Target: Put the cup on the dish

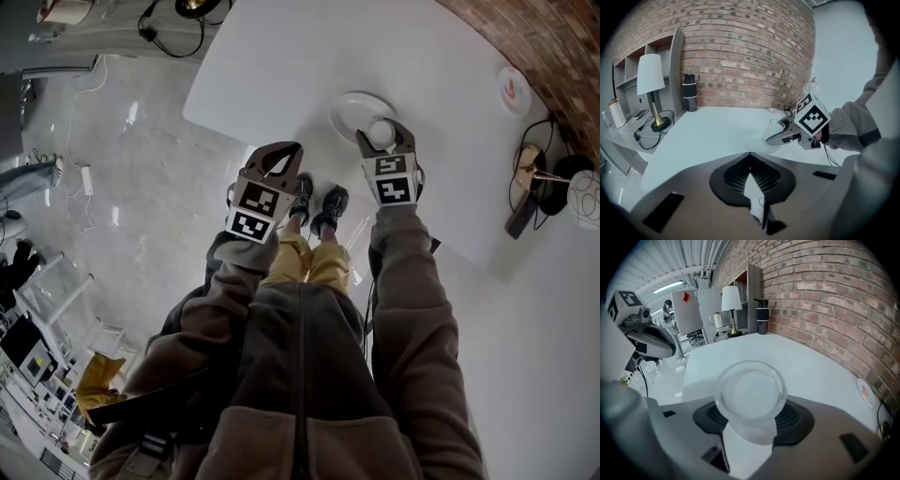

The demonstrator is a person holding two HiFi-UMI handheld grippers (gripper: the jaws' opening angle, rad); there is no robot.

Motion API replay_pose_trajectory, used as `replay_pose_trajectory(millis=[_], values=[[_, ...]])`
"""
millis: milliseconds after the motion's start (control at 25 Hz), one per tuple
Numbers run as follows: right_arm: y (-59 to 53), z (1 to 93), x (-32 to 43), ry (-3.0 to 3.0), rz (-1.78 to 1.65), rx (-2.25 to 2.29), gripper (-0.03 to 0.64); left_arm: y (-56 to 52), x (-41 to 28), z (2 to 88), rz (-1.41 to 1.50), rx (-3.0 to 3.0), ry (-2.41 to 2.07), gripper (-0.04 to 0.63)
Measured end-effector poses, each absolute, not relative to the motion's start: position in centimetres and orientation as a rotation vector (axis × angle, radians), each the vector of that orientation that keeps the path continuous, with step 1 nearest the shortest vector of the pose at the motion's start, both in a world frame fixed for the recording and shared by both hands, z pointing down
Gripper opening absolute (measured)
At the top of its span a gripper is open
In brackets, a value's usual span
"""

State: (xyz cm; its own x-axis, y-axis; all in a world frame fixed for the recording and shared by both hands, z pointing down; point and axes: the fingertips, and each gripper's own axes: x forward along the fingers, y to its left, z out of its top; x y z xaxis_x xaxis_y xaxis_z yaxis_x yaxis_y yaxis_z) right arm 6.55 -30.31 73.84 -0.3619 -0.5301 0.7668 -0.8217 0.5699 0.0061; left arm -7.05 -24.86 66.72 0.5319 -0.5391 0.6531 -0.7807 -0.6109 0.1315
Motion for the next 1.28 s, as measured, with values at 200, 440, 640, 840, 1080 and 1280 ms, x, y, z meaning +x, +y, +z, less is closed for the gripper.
replay_pose_trajectory(millis=[200,440,640,840,1080,1280], values=[[-31.1,75.2,6.1,-2.046,0.493,1.065,0.258,-24.6,-7.9,67.6,0.813,2.338,-1.087,0.006],[-31.5,76.1,6.0,-2.029,0.495,1.052,0.258,-24.3,-8.4,68.3,0.821,2.319,-1.089,0.006],[-31.5,76.8,6.1,-2.017,0.500,1.035,0.258,-23.7,-9.0,68.6,0.823,2.307,-1.097,0.006],[-31.5,77.0,6.1,-2.028,0.523,1.044,0.258,-22.9,-9.8,68.8,0.826,2.289,-1.110,0.006],[-32.0,77.3,6.4,-2.083,0.552,1.060,0.288,-22.5,-9.9,68.7,0.827,2.285,-1.138,0.006],[-31.0,72.9,6.9,-2.192,0.520,1.111,0.382,-23.1,-10.4,65.7,0.777,2.311,-1.215,0.006]])
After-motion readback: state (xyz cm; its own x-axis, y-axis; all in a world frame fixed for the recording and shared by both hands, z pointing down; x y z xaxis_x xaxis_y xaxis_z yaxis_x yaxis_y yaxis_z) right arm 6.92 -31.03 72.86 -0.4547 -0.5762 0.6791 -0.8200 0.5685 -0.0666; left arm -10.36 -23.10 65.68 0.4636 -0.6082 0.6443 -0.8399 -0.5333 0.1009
